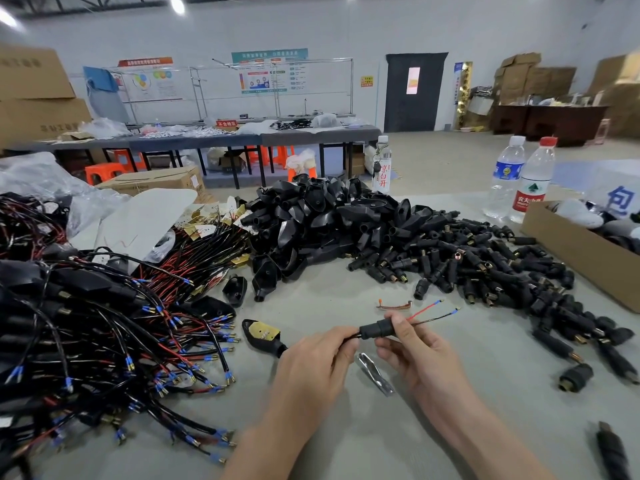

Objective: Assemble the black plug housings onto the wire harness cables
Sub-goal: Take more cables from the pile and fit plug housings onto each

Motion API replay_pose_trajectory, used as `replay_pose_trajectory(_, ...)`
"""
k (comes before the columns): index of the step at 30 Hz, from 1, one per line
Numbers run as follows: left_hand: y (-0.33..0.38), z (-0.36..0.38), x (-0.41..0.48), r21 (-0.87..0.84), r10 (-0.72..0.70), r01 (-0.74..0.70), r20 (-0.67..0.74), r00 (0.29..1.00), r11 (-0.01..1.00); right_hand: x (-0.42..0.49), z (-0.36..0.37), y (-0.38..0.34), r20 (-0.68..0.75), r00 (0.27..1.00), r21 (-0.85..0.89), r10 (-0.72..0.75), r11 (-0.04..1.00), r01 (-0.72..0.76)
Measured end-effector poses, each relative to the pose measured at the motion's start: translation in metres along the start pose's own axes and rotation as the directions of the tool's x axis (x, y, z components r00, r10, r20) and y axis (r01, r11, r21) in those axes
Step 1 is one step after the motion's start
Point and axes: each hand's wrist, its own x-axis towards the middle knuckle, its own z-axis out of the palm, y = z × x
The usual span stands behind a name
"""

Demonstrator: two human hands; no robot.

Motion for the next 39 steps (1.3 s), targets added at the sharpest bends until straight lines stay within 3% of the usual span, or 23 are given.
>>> replay_pose_trajectory(4,-0.009,0.001,0.000,0.001,-0.046,0.046,0.036,0.998,0.999,0.002,-0.002,-0.003,-0.036,0.999,-0.006,-0.025,1.000,0.025)
replay_pose_trajectory(8,-0.011,0.000,0.005,0.042,0.008,-0.007,-0.031,0.999,0.999,0.006,-0.010,-0.011,-0.118,0.992,0.053,-0.037,0.998,0.043)
replay_pose_trajectory(24,-0.012,0.002,0.007,0.040,0.104,-0.101,-0.072,0.992,0.994,0.002,-0.006,-0.016,-0.051,0.999,0.041,-0.016,0.999,0.018)
replay_pose_trajectory(31,-0.007,0.000,0.007,0.144,0.210,-0.189,-0.150,0.966,0.971,0.002,-0.008,-0.013,-0.085,0.996,0.028,0.006,1.000,-0.003)
replay_pose_trajectory(39,-0.008,-0.003,0.009,0.177,0.256,-0.233,-0.120,0.959,0.956,0.003,-0.008,-0.011,-0.122,0.992,0.026,0.032,0.999,-0.029)
